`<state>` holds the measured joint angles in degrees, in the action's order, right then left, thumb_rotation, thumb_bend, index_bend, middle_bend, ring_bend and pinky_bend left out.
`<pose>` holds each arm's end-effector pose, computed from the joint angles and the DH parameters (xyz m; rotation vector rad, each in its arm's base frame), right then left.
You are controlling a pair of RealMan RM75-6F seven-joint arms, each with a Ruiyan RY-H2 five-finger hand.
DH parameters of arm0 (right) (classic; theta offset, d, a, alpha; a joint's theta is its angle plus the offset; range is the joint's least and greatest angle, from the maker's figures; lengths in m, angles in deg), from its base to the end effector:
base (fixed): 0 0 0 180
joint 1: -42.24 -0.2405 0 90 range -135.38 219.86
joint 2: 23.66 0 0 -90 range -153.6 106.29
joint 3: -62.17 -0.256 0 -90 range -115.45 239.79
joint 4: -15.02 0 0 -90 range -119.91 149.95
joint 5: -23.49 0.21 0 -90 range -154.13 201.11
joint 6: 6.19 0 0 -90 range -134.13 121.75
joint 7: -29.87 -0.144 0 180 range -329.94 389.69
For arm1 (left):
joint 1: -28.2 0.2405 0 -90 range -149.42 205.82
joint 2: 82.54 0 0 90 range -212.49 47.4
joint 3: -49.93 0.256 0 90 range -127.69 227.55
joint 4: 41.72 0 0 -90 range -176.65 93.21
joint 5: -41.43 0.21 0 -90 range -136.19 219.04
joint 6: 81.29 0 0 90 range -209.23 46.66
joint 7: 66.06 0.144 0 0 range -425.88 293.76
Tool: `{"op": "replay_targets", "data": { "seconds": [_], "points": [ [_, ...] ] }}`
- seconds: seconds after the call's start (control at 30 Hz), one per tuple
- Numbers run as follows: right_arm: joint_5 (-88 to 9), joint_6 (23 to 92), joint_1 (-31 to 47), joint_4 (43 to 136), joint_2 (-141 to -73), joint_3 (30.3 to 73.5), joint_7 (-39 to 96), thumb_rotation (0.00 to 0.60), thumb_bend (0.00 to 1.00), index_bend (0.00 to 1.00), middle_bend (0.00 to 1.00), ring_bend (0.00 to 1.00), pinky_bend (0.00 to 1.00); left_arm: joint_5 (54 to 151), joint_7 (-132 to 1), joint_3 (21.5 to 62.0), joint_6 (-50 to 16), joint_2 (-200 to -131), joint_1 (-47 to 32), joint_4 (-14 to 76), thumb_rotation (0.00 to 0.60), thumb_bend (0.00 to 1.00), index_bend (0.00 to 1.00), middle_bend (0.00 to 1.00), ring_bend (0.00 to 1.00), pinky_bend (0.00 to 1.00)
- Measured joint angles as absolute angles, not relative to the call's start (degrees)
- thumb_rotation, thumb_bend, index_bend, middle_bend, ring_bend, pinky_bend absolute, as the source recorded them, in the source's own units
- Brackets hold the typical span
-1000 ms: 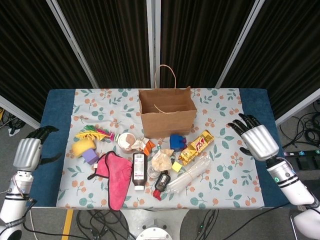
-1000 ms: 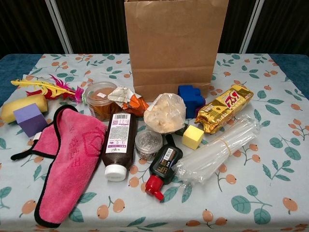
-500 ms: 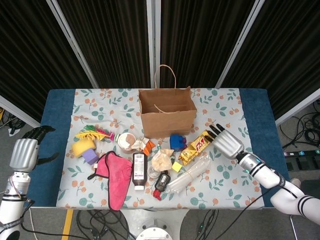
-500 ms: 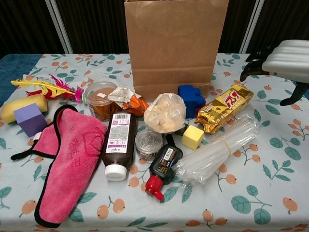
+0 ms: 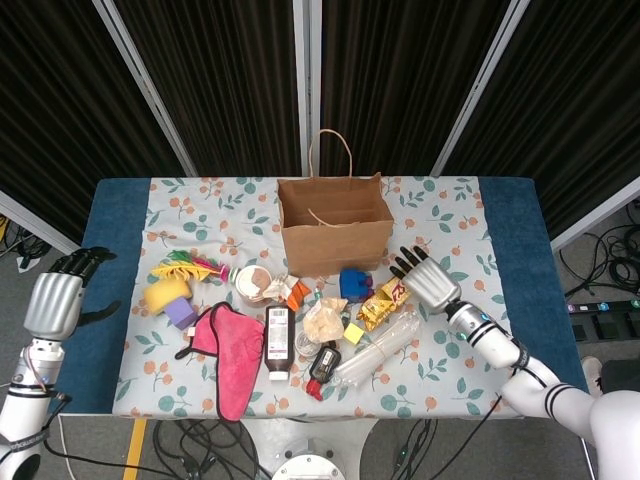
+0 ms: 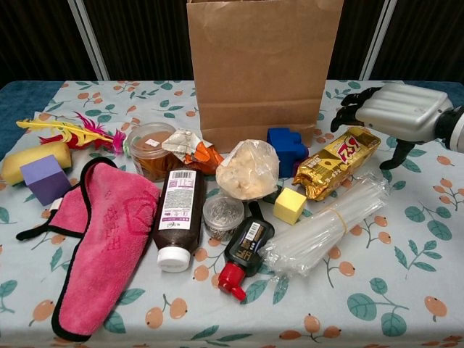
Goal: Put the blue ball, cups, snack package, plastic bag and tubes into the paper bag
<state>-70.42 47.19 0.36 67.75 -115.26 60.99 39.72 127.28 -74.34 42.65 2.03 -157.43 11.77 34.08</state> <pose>-0.2340 -0.3713 -0.0092 2.1337 -0.3092 0.6147 -0.2994 0.2645 0.1337 -1.4197 -0.7912 -1.1178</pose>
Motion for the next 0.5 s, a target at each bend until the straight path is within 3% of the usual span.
{"op": "replay_targets", "data": {
  "seconds": [0.17,0.5],
  "points": [
    [-70.5,48.6,0.1,64.6,-118.8,61.3,39.2,0.600,0.10,0.22,0.23,0.09,0.19,127.3,-74.5,42.8,2.1,-157.3,11.9,34.0,0.600,0.17,0.33,0.36,0.27,0.33],
    [-70.5,49.3,0.2,61.1,-121.4,62.4,38.9,0.600,0.17,0.44,0.38,0.22,0.27,126.9,-75.0,42.8,1.7,-157.5,11.9,33.7,0.600,0.17,0.33,0.36,0.27,0.34]
  ]
}}
